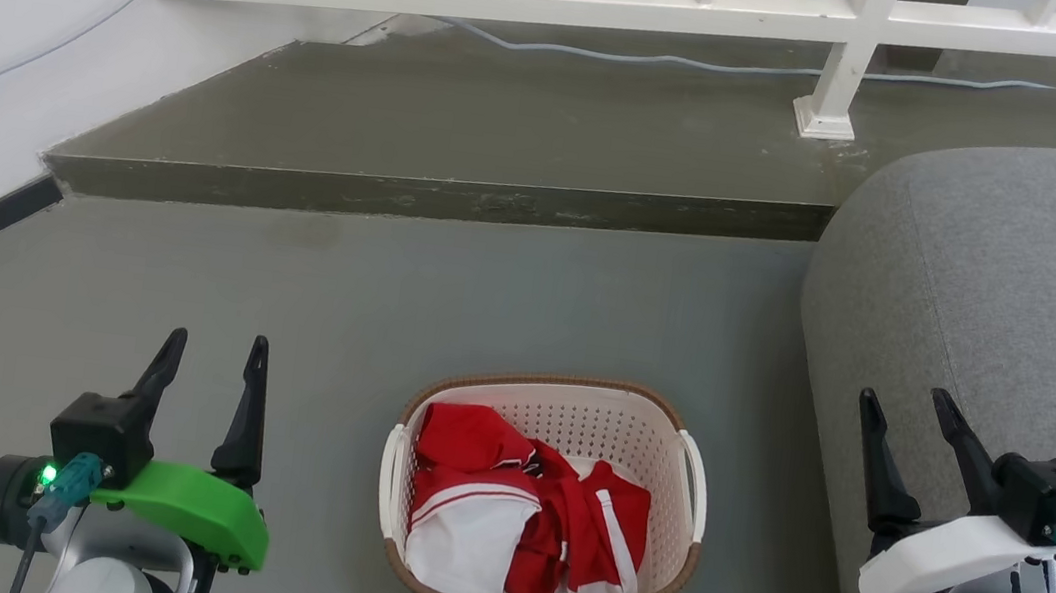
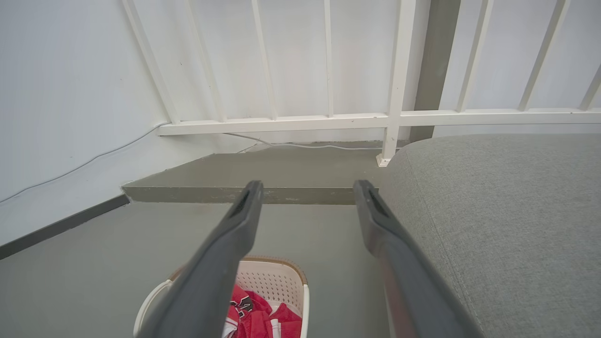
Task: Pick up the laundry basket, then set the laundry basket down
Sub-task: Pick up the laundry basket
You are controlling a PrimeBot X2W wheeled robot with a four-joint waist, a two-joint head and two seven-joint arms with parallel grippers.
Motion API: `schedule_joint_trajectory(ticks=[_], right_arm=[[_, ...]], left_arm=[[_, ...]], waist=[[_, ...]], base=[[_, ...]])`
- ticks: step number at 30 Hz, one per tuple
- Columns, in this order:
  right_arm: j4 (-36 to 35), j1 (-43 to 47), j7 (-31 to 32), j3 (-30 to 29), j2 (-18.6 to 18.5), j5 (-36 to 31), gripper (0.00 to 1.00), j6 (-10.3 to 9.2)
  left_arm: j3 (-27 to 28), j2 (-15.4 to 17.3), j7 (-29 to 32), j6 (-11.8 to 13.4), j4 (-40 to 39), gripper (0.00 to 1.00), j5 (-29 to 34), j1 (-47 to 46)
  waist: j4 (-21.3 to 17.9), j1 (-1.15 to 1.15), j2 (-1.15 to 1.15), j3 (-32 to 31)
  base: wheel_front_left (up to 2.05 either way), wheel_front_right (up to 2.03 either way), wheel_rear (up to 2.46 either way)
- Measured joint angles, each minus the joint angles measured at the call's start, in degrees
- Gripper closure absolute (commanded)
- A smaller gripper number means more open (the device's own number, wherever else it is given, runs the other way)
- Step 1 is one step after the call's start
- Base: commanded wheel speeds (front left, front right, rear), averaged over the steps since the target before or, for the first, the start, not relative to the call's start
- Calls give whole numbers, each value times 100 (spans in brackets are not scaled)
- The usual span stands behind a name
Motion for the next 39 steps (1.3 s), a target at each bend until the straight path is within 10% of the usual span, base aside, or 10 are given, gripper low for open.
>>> schedule_joint_trajectory(ticks=[39], right_arm=[[57,-1432,146,-54,-5,20,0,67]], left_arm=[[-98,-200,204,38,-146,0,235,-1224]], waist=[[-62,0,0,2023]], base=[[0,0,0]])
